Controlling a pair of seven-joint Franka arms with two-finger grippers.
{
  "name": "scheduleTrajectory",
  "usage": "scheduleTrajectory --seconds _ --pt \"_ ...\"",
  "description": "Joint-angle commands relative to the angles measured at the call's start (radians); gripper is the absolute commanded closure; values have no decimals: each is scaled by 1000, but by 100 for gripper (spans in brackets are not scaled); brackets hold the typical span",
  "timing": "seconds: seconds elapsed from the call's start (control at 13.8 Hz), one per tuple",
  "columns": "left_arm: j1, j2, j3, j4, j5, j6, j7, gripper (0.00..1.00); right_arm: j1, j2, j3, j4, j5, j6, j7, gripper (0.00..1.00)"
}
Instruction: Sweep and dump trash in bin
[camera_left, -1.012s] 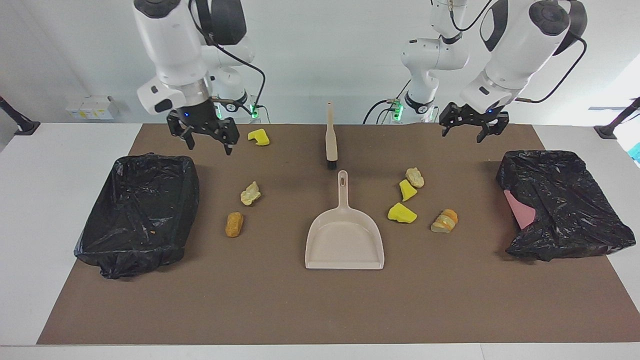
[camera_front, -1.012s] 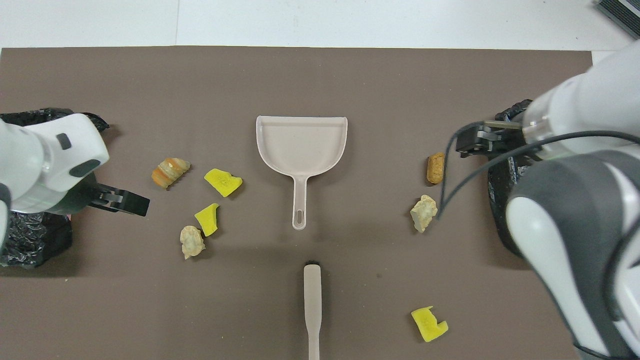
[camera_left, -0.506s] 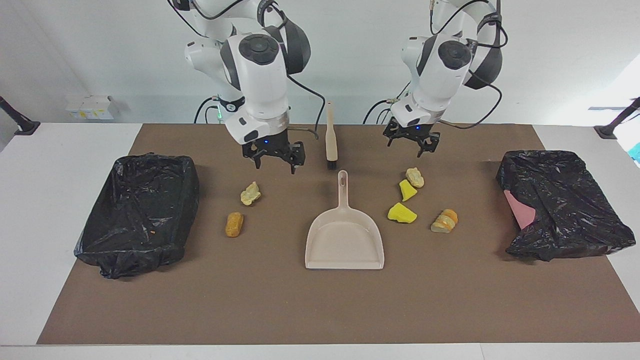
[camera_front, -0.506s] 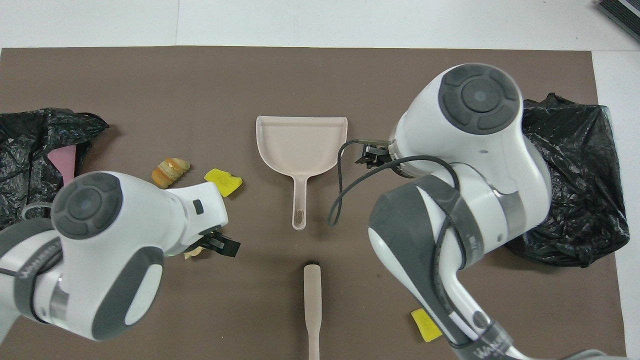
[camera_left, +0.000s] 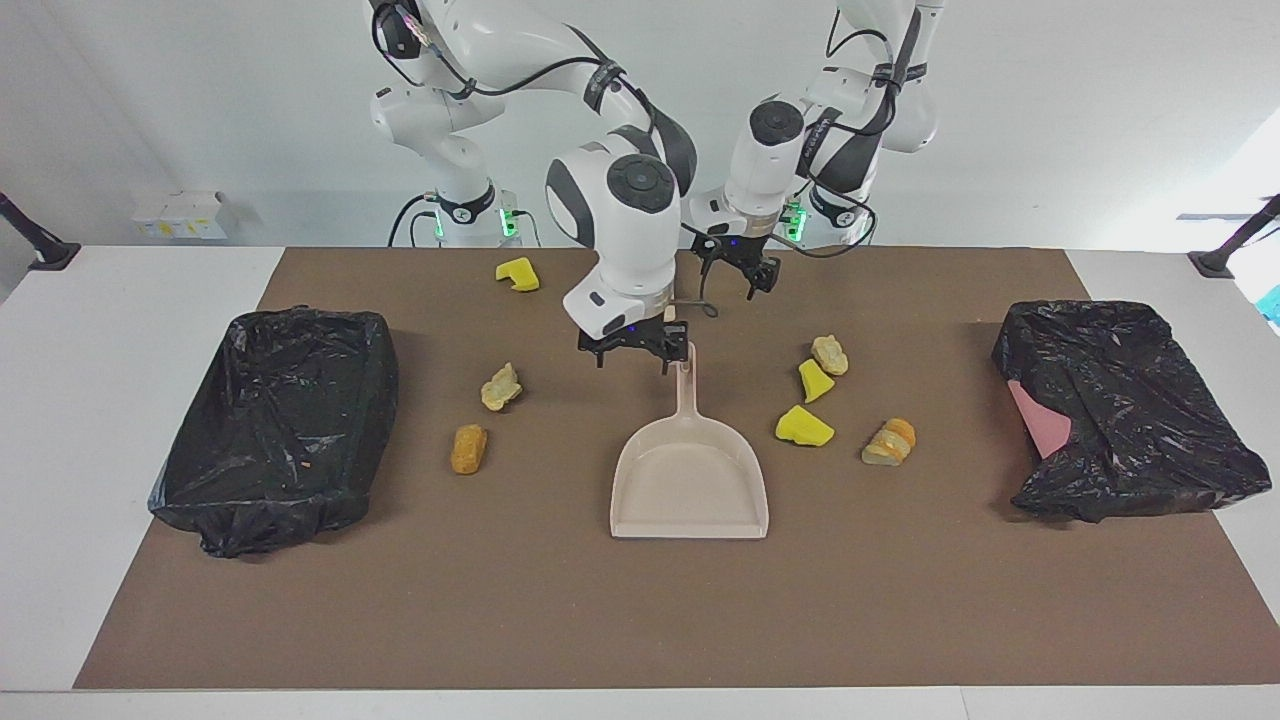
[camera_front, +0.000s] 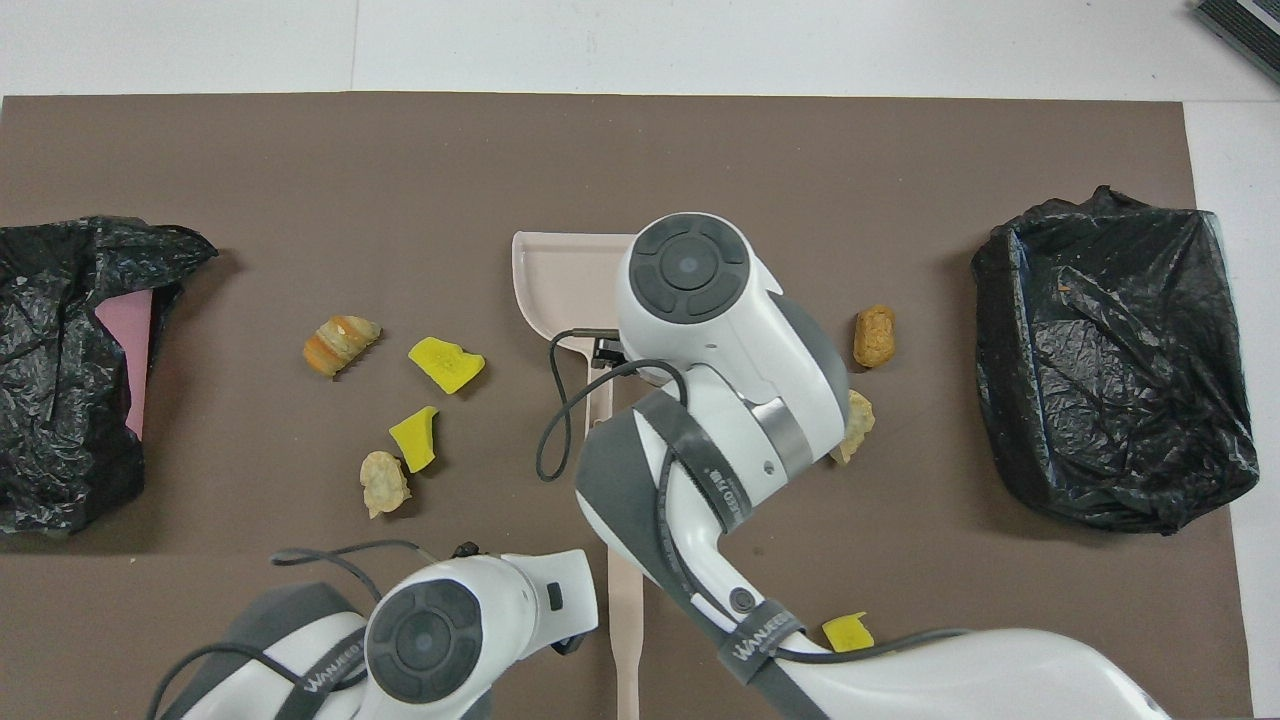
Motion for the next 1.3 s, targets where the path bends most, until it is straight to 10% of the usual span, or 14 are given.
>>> scheduleTrajectory --seconds 0.0,0.22,0.94,1.23 --pt "-158 -65 21 -83 -10 64 -176 0 26 115 -3 128 6 24 27 0" --pt "-300 -70 15 -128 -10 170 -419 0 30 114 1 67 8 136 -53 0" --pt "-305 -22 -70 -122 -10 247 -602 0 49 77 17 -71 38 213 -123 5" --pt "-305 19 -70 -117 -10 278 -622 0 49 74 17 -71 26 190 -117 68"
